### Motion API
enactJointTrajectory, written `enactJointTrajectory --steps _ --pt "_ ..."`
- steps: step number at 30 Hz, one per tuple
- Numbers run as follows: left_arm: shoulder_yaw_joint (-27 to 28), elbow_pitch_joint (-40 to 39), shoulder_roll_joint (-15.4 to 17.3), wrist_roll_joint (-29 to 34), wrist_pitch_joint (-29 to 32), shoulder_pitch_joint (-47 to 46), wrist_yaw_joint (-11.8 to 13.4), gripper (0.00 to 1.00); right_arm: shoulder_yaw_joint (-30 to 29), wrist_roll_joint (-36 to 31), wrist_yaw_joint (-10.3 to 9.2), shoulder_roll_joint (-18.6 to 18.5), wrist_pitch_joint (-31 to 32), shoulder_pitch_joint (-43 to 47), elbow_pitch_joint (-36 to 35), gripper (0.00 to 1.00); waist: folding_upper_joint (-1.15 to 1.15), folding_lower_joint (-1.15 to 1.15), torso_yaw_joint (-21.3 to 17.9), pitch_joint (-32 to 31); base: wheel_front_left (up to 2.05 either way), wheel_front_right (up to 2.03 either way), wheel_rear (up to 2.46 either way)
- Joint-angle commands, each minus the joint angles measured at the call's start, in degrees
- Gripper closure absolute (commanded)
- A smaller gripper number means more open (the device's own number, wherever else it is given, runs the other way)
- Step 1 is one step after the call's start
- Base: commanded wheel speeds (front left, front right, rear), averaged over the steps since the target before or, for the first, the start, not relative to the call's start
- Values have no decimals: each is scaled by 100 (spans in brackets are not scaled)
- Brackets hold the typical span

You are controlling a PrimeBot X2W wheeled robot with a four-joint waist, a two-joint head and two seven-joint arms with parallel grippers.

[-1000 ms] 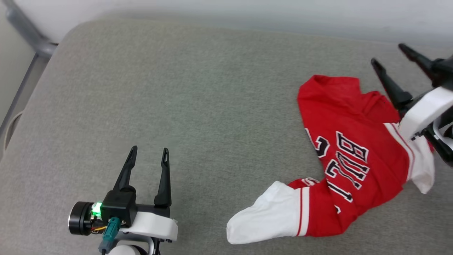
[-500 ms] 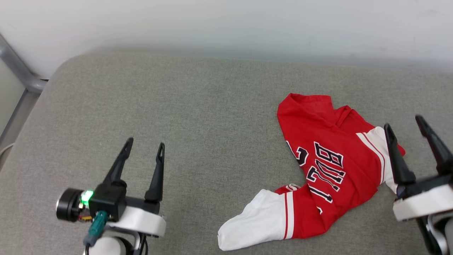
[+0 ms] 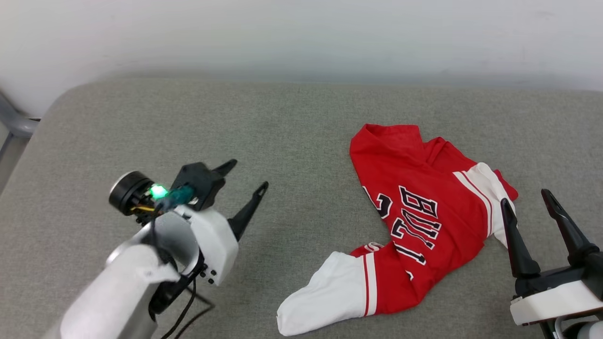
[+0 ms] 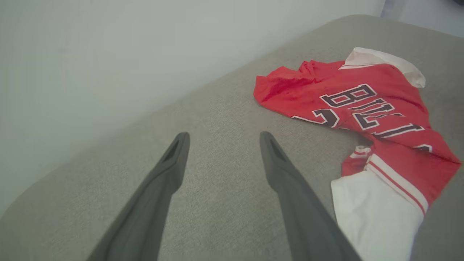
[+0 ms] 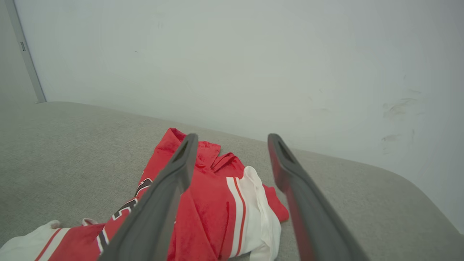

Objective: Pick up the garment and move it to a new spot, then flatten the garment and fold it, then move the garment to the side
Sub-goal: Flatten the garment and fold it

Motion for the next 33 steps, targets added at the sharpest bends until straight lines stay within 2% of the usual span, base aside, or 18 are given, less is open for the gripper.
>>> enactJointTrajectory --steps 1,4,7,13,17,21,29,33 --pt "-386 -86 203 -456 527 -257 0 0 -17 -40 -6 28 -10 -31 -17 0 0 0 -52 62 0 0 0" --pt "-1154 -314 607 -1211 1568 -668 -1 0 -15 -54 -7 62 -10 -107 -16 0 0 0 -108 128 0 0 0" --pt "-1801 -485 808 -1916 2370 -1007 -1 0 -1 -60 -7 84 -10 -162 -8 0 0 0 -158 196 0 0 0" --pt "-3016 -534 970 -2614 3314 -1659 -2 0 58 -100 -7 99 -10 -289 11 0 0 0 -284 322 0 0 0" --pt "-3737 -359 952 -2827 3457 -1949 -2 0 66 -112 -7 111 -10 -391 -3 0 0 0 -391 420 0 0 0" --pt "-4184 -17 879 -2893 3353 -2131 -2 0 88 -143 -7 137 -10 -500 -28 0 0 0 -498 563 0 0 0" --pt "-4431 543 715 -2577 3317 -2032 -2 0 89 -169 -7 171 -10 -661 -25 0 0 0 -636 830 0 0 0" --pt "-4502 480 574 -2262 3674 -1583 -9 0 82 -184 -7 179 -10 -714 -13 0 0 0 -673 910 0 0 0"
